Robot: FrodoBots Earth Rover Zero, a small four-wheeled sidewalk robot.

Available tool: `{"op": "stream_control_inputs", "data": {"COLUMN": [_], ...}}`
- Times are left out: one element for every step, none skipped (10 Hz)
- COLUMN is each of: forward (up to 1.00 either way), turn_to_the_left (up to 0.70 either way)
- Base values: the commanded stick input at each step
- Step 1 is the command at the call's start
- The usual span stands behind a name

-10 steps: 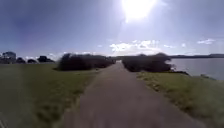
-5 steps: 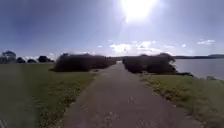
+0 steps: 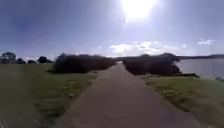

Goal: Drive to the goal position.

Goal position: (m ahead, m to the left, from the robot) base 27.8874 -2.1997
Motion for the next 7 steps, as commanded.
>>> {"op": "stream_control_inputs", "data": {"forward": [0.7,0.7,0.7,0.7,0.7,0.7,0.7], "turn_to_the_left": [0.05,0.05,0.05,0.05,0.05,0.05,0.05]}}
